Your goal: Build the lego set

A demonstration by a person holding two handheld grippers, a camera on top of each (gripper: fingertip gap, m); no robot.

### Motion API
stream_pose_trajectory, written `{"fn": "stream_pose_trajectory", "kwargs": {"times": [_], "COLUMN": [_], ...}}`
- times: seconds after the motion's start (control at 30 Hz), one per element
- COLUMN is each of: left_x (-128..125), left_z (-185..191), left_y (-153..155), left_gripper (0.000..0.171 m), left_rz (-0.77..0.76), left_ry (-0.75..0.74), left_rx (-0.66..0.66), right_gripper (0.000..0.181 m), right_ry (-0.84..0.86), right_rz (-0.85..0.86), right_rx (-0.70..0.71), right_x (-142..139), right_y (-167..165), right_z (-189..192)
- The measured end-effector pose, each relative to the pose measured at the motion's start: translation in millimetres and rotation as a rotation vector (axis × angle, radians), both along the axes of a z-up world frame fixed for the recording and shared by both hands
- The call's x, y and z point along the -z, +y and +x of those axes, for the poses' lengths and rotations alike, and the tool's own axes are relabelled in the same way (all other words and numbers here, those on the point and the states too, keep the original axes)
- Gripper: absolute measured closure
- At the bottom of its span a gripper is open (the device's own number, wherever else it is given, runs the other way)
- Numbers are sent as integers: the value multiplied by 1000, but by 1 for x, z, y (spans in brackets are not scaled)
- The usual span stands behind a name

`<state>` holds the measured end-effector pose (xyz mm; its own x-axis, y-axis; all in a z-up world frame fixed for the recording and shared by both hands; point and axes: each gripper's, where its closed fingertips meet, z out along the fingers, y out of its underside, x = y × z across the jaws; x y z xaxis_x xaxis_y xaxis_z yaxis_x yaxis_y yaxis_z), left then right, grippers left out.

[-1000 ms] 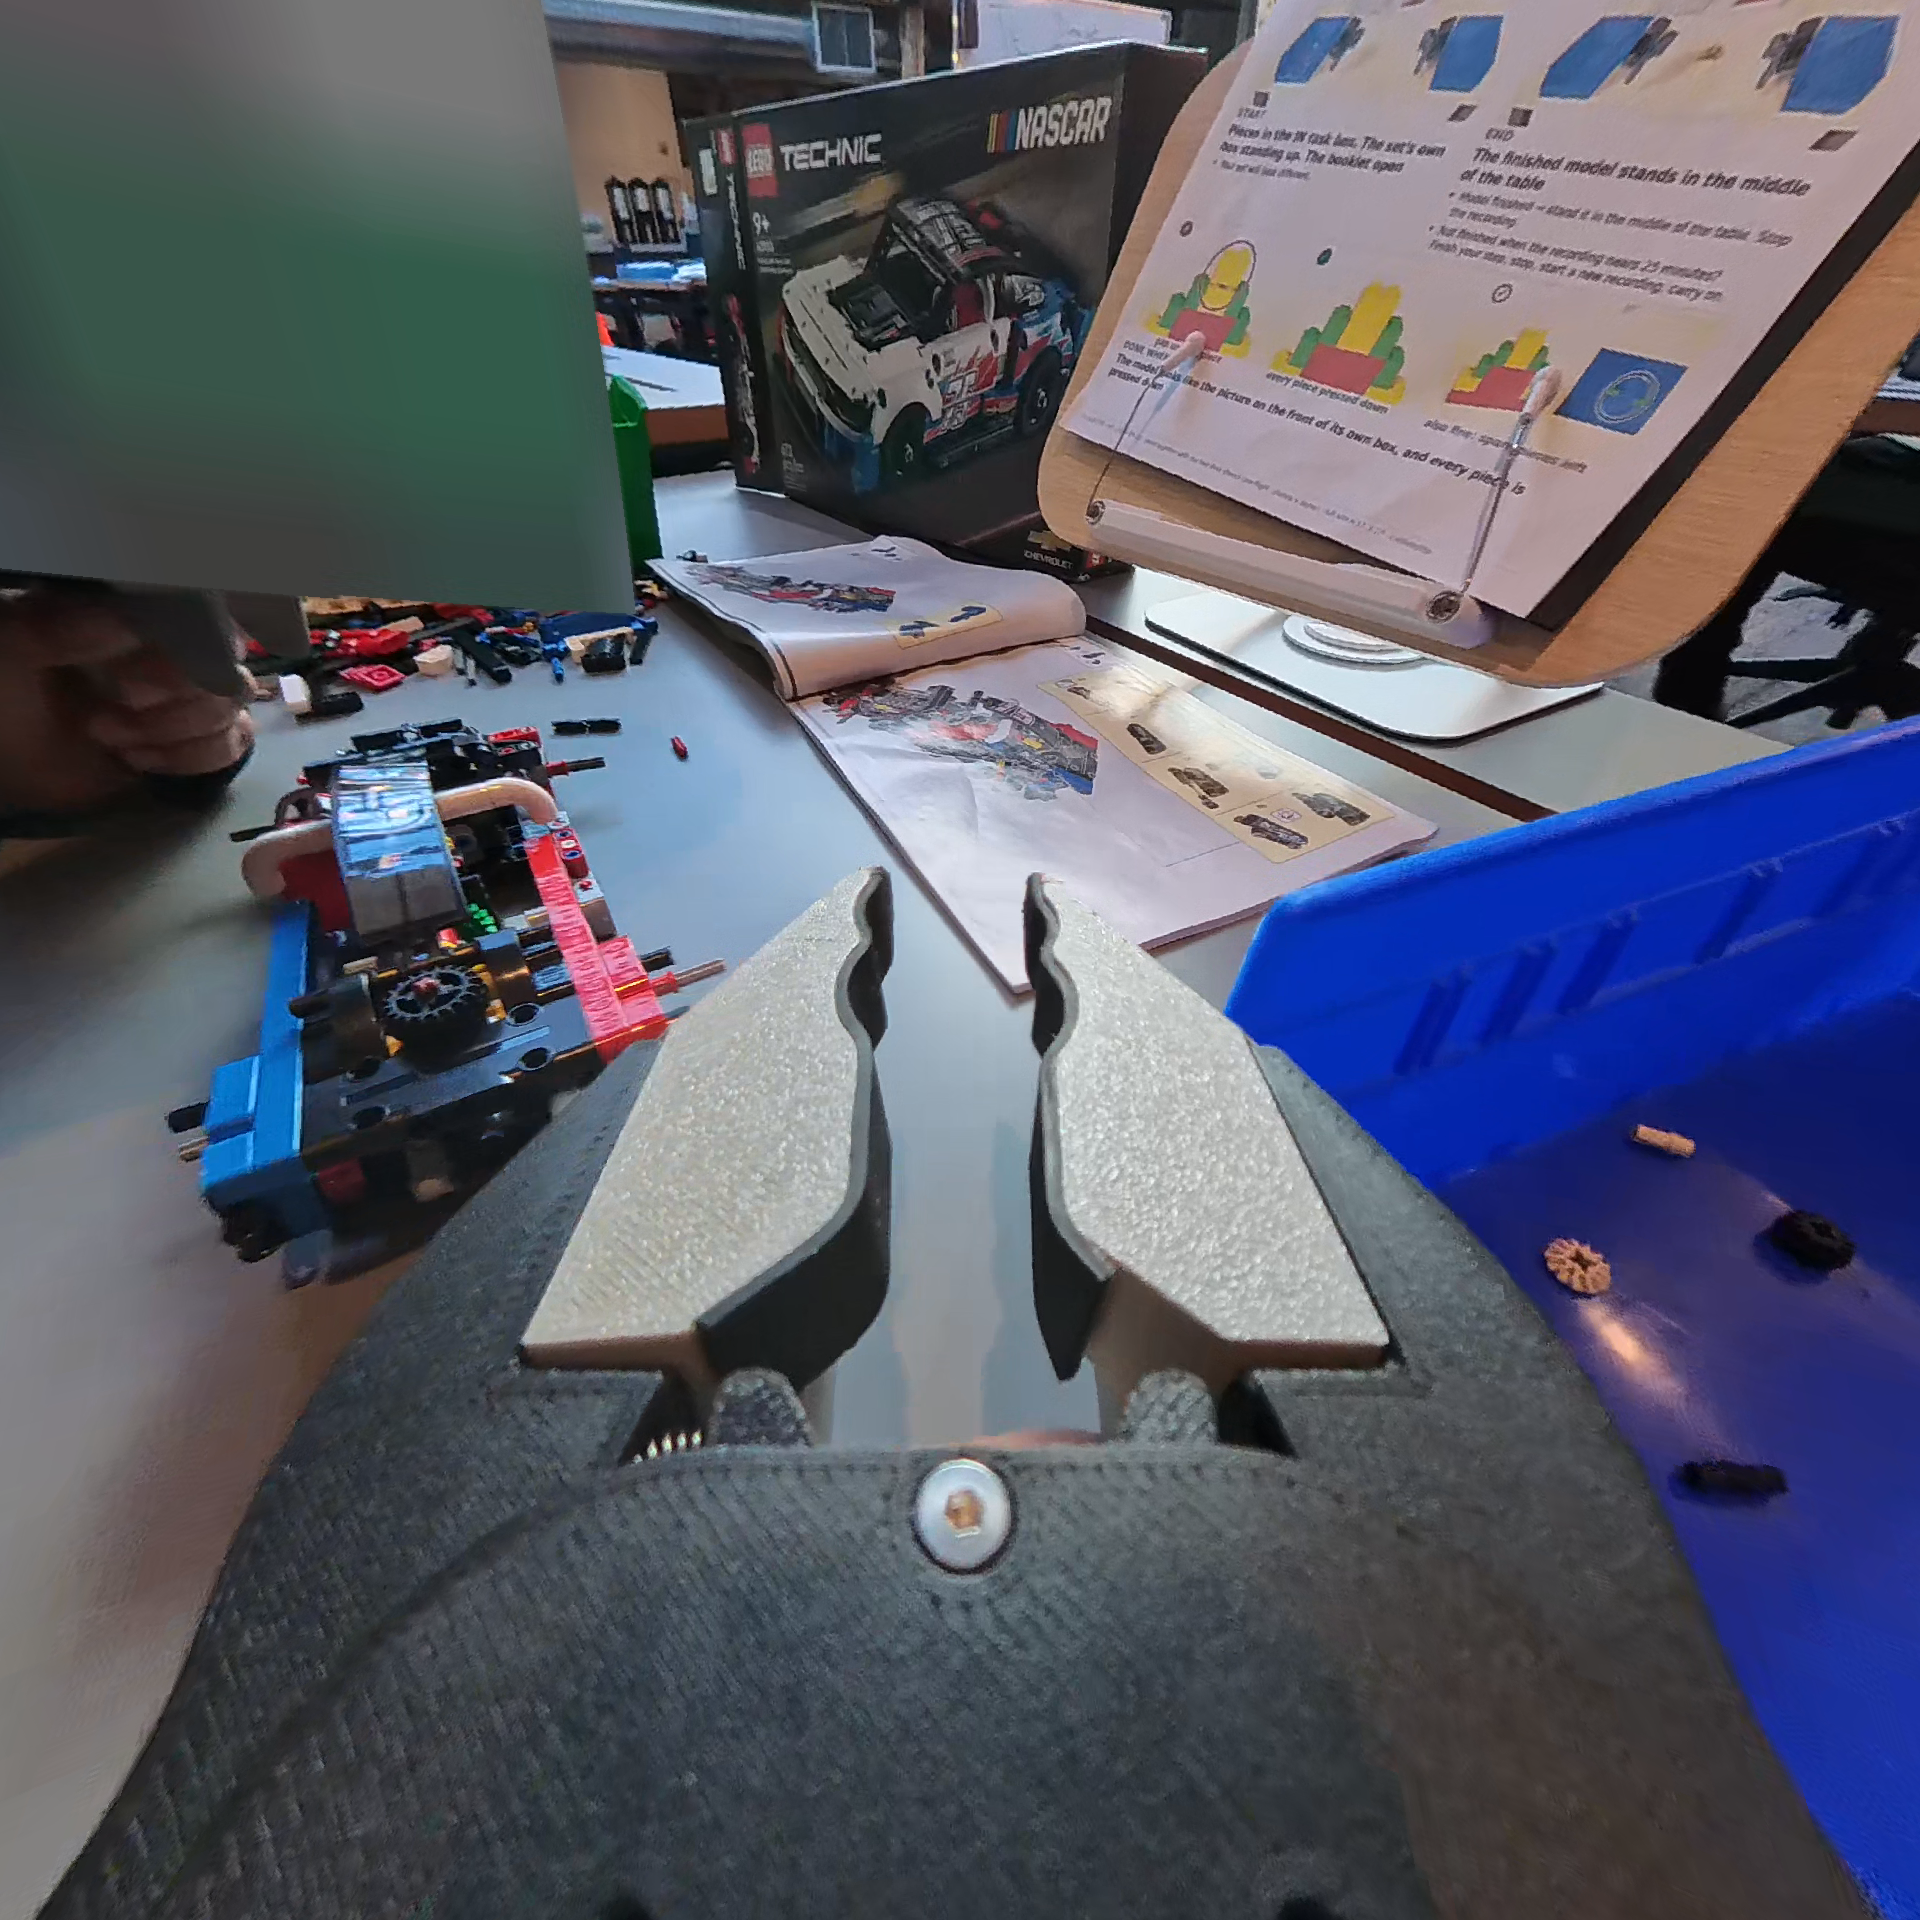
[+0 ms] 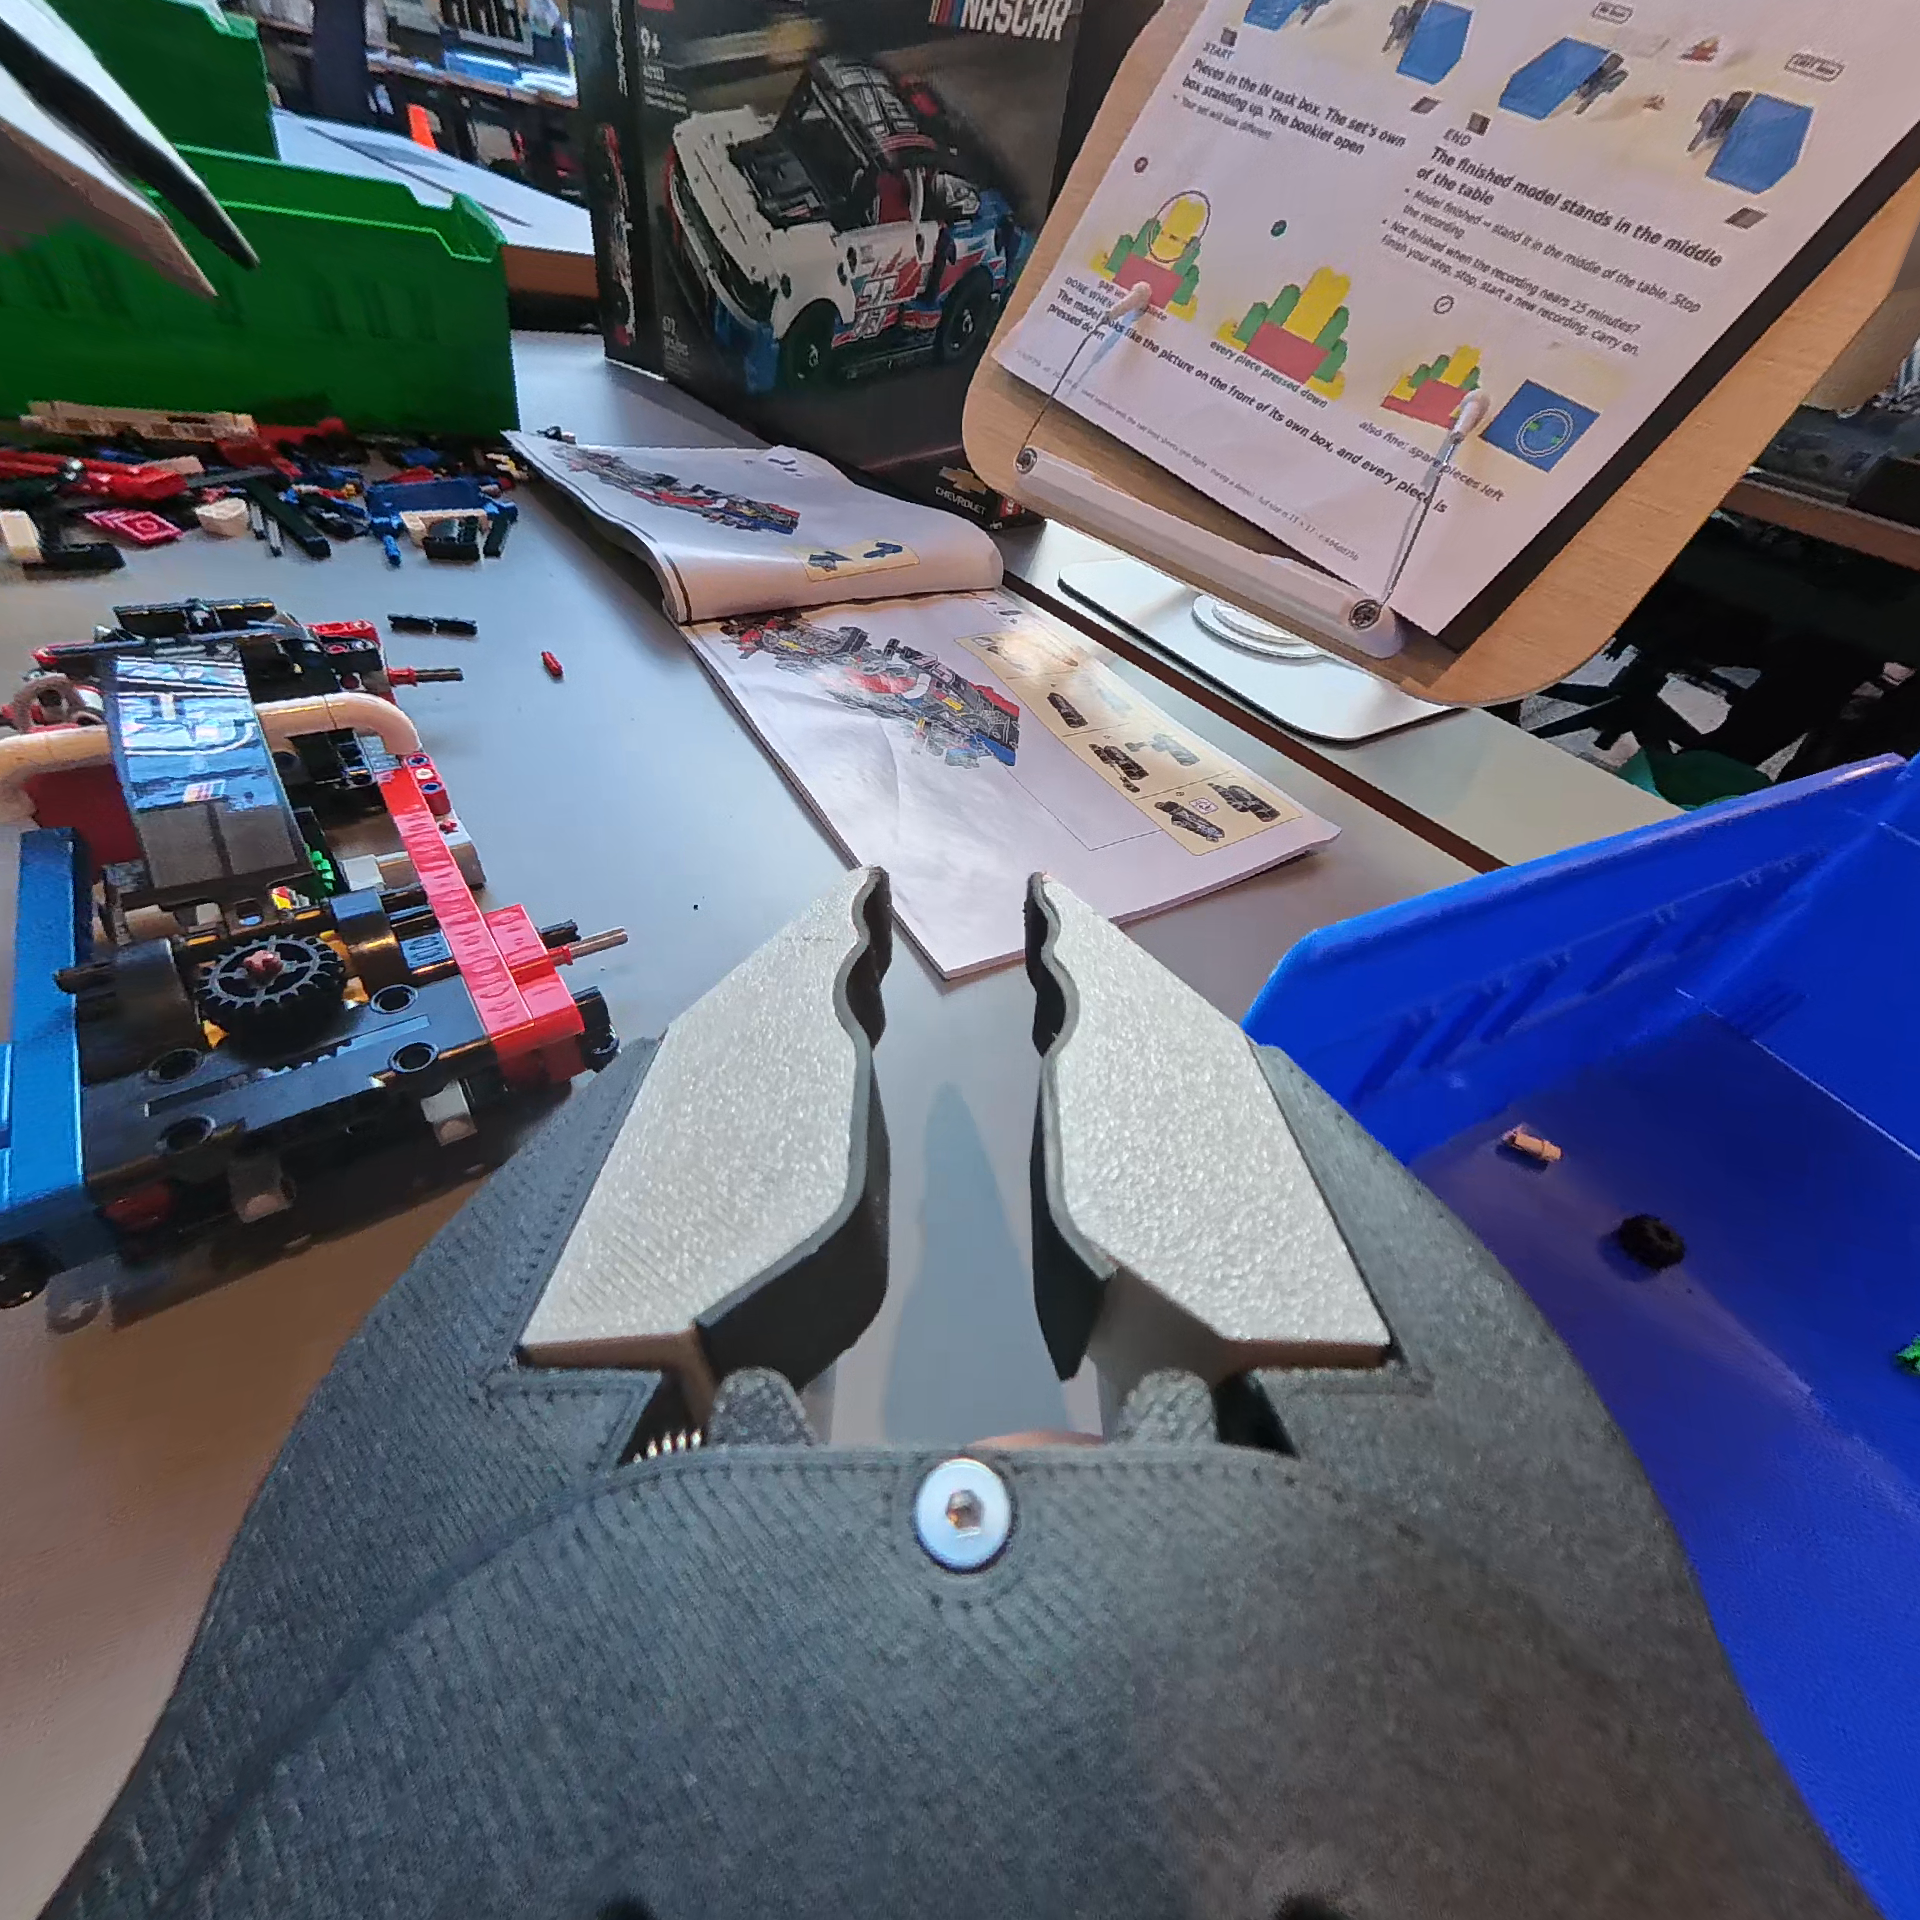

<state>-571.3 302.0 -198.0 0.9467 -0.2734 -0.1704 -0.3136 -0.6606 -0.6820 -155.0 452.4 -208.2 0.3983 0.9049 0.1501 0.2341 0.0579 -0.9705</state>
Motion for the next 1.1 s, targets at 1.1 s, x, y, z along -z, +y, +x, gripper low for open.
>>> {"fn": "stream_pose_trajectory", "kwargs": {"times": [1.1], "left_x": [44], "left_z": [-13], "left_y": [32], "left_gripper": [154], "left_rz": [-262], "left_ry": [-84], "left_rx": [15], "right_gripper": [161], "right_ry": [26], "right_rz": [-48], "right_rx": [18], "right_x": [0], "right_y": [7], "right_z": [3]}}
